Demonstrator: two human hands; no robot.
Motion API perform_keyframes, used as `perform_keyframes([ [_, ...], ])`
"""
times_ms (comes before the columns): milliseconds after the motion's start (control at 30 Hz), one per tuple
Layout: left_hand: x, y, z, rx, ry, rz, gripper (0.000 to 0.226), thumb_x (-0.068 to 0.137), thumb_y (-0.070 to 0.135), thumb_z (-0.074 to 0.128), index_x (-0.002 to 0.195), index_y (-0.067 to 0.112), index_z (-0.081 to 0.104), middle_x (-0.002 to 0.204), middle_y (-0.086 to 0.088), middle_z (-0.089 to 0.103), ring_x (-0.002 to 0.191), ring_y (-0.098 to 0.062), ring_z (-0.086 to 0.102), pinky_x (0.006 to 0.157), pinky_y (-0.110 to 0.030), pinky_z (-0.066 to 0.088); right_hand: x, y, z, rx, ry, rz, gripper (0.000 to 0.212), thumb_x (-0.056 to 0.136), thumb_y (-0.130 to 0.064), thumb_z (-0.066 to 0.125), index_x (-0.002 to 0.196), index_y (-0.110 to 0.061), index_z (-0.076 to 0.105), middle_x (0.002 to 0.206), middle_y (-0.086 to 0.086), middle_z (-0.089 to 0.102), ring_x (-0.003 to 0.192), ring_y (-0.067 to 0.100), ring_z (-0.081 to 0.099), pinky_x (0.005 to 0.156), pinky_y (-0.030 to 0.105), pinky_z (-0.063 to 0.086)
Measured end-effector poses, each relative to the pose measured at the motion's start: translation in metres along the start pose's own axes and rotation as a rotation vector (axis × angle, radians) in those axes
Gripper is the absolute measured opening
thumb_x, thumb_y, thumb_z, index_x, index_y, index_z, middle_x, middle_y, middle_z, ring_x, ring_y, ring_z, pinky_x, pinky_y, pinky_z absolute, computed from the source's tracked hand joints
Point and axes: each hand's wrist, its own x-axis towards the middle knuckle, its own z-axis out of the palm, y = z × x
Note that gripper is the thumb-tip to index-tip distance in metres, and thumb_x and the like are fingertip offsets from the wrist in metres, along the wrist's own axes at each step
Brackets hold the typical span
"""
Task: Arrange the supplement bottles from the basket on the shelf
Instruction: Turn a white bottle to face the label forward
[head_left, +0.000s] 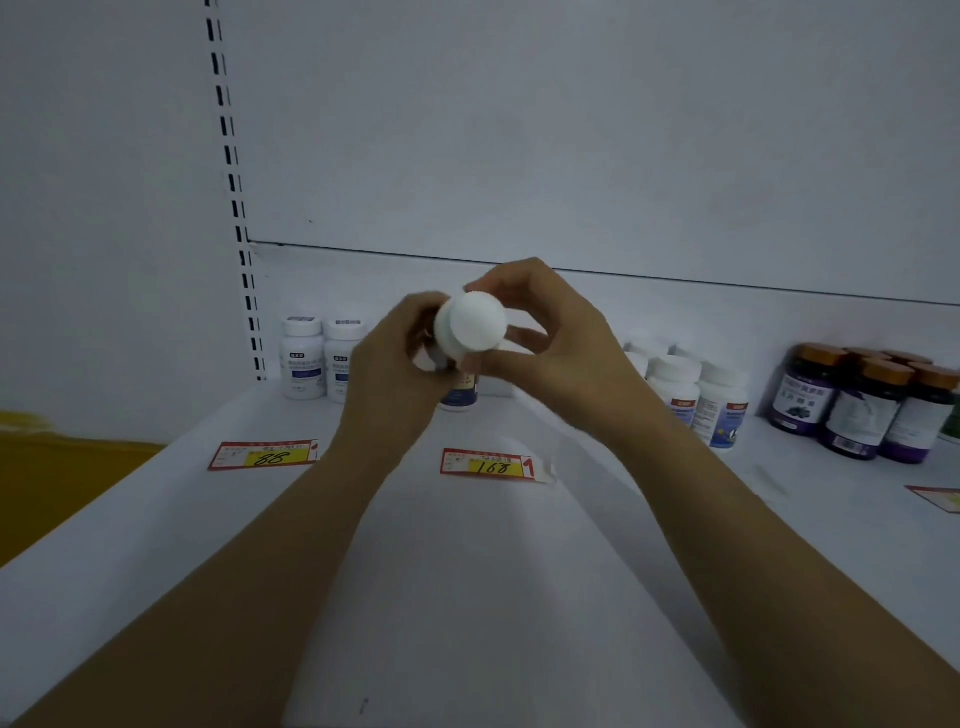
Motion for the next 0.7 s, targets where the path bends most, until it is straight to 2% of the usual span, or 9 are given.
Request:
perform_keyframes([
  [67, 0.001, 0.001, -0.003, -0.016, 0.113, 0.095, 0.047, 0.071, -0.001, 0.075, 0.114, 0.004, 0.056, 0.105, 0.007, 0.058, 0.094, 0.007, 0.057, 0.08, -0.004, 0.044, -0.001, -0.005, 0.011, -0.112, 0.023, -0.112, 0.046, 0.075, -0.008, 0.077, 0.114, -0.017, 0.055, 0.115, -0.01, 0.059, 0.109, 0.002, 0.055, 0.097, 0.015, 0.046],
  [167, 0.001, 0.001, -0.004, -0.024, 0.158, 0.129, 0.045, 0.072, -0.001, 0.074, 0.114, 0.002, 0.056, 0.105, 0.006, 0.058, 0.095, 0.012, 0.055, 0.081, -0.005, 0.044, 0.0, -0.005, 0.015, -0.183, 0.047, -0.178, 0.047, 0.076, -0.008, 0.077, 0.118, -0.013, 0.055, 0.119, -0.004, 0.058, 0.112, 0.008, 0.054, 0.101, 0.023, 0.046],
  [233, 0.002, 0.0, -0.003, -0.021, 0.116, 0.099, 0.049, 0.07, 0.001, 0.077, 0.114, 0.008, 0.056, 0.106, 0.009, 0.059, 0.097, 0.007, 0.057, 0.084, -0.008, 0.046, -0.001, -0.006, 0.012, -0.121, 0.059, -0.146, 0.045, 0.078, -0.01, 0.075, 0.117, -0.02, 0.054, 0.117, -0.009, 0.059, 0.113, 0.004, 0.054, 0.099, 0.022, 0.047],
  [300, 0.003, 0.005, -0.004, -0.085, -0.013, -0.007, 0.053, 0.066, 0.006, 0.082, 0.111, 0.018, 0.056, 0.107, 0.01, 0.063, 0.099, -0.001, 0.061, 0.085, -0.013, 0.049, 0.0, -0.005, 0.005, -0.009, 0.086, -0.096, 0.044, 0.082, -0.01, 0.071, 0.12, -0.026, 0.054, 0.118, -0.012, 0.061, 0.113, 0.003, 0.056, 0.095, 0.021, 0.049],
  [400, 0.002, 0.018, -0.004, -0.224, -0.311, -0.273, 0.05, 0.062, 0.021, 0.083, 0.106, 0.025, 0.059, 0.096, 0.012, 0.07, 0.087, -0.002, 0.068, 0.075, -0.014, 0.052, 0.004, -0.001, -0.011, 0.147, 0.138, 0.13, 0.036, 0.088, -0.025, 0.065, 0.123, -0.022, 0.059, 0.114, -0.004, 0.067, 0.105, 0.007, 0.064, 0.089, 0.023, 0.054],
  [467, 0.001, 0.024, -0.002, -0.323, -0.463, -0.437, 0.055, 0.06, 0.038, 0.077, 0.109, 0.02, 0.06, 0.092, 0.004, 0.072, 0.083, -0.01, 0.071, 0.077, -0.021, 0.056, 0.006, 0.007, -0.016, 0.21, 0.125, 0.371, 0.036, 0.089, -0.037, 0.062, 0.113, -0.012, 0.065, 0.104, 0.006, 0.072, 0.093, 0.016, 0.07, 0.083, 0.028, 0.058],
  [567, 0.0, 0.026, 0.0, -0.409, -0.548, -0.588, 0.06, 0.053, 0.054, 0.068, 0.098, 0.015, 0.063, 0.089, -0.01, 0.074, 0.081, -0.025, 0.072, 0.08, -0.033, 0.057, 0.006, 0.019, -0.016, 0.294, 0.054, 0.679, 0.044, 0.085, -0.047, 0.063, 0.1, -0.006, 0.069, 0.098, 0.014, 0.073, 0.086, 0.024, 0.072, 0.067, 0.026, 0.06],
  [700, 0.0, 0.023, 0.002, -0.365, -0.559, -0.608, 0.057, 0.054, 0.056, 0.066, 0.093, 0.015, 0.064, 0.087, -0.011, 0.074, 0.078, -0.026, 0.072, 0.079, -0.034, 0.058, 0.007, 0.03, -0.017, 0.353, 0.01, 0.745, 0.045, 0.084, -0.046, 0.064, 0.104, -0.006, 0.067, 0.102, 0.014, 0.072, 0.093, 0.026, 0.071, 0.071, 0.029, 0.059],
])
